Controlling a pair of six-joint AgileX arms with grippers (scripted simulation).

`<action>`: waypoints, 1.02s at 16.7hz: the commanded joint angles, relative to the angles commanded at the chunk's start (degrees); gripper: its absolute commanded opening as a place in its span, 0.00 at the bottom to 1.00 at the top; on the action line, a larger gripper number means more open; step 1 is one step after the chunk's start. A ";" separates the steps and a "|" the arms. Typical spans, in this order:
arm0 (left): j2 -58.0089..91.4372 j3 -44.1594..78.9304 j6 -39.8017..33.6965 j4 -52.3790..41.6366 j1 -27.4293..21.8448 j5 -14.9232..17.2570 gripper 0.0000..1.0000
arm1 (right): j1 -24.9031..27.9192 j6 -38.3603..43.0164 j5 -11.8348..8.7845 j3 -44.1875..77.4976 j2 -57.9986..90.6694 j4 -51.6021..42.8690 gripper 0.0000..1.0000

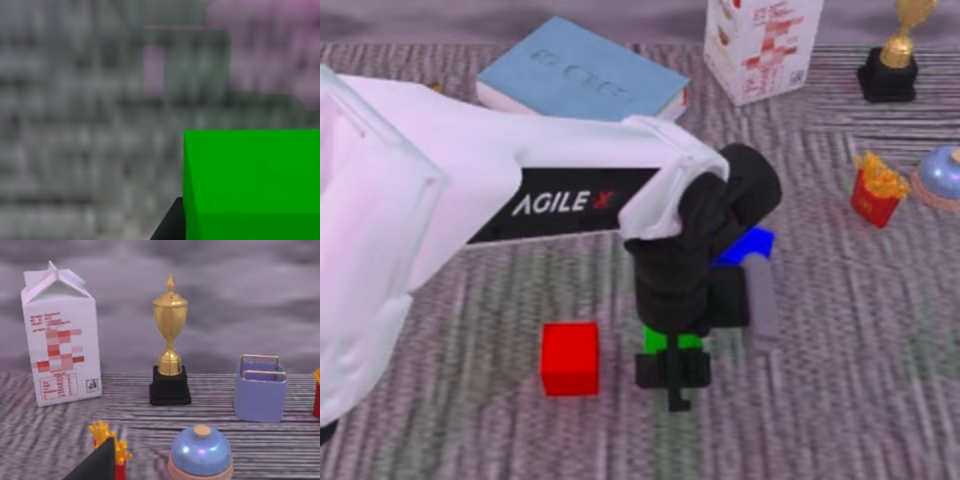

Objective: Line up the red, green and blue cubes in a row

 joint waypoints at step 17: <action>0.00 0.00 0.00 0.00 0.00 0.00 1.00 | 0.00 0.00 0.00 0.00 0.00 0.00 1.00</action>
